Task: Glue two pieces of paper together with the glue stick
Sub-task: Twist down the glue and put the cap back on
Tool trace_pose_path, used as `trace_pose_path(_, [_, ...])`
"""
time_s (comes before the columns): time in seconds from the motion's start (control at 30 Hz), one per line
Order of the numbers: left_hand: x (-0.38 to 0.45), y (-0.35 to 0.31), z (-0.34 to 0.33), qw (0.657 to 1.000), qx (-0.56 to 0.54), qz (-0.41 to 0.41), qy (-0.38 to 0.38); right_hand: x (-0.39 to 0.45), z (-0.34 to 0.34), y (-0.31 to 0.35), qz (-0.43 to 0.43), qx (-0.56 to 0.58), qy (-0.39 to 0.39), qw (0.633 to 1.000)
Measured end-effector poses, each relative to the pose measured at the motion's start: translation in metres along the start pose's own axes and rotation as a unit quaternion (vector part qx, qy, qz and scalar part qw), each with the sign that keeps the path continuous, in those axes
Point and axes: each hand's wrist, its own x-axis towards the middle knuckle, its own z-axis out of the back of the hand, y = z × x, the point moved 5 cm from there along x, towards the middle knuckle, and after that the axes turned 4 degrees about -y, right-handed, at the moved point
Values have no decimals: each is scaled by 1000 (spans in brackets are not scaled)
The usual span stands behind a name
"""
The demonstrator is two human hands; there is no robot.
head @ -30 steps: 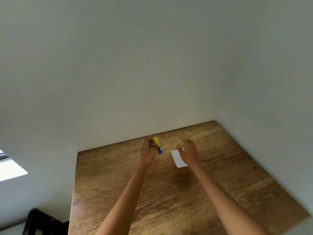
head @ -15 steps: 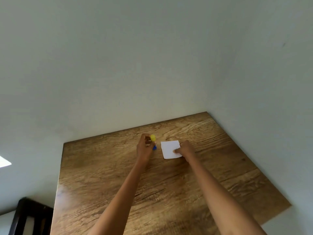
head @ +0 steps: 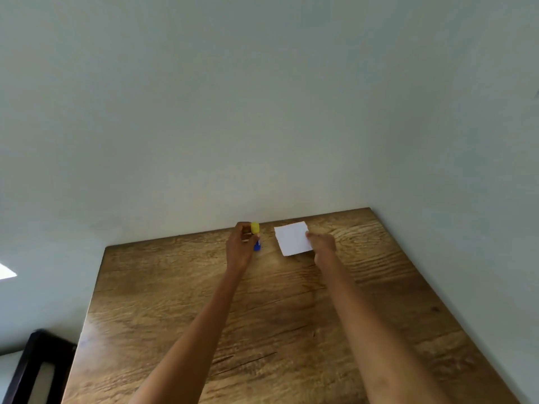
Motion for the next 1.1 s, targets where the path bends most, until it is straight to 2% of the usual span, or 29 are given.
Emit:
trace_pose_path(0.13, [3,3,-4,1000,0,5,-4,9,-9,-1,-15,-30,-16,999])
trace_pose_path(0.3, [5,7,-7,1000,5,17,6,13,-14,0,25,-117,-36,992])
trace_pose_path(0.6, [8,17,-10,998,46,36,27,10,-15,6,74,-239,-28,968])
trace_pose_path(0.97, [4,19,-12,990,113,-22,79,0,-12,5,111,-273,-20,955])
trace_pose_path(1.1, [3,19,-12,990,112,-20,85,-1,-10,5,109,-286,-24,952])
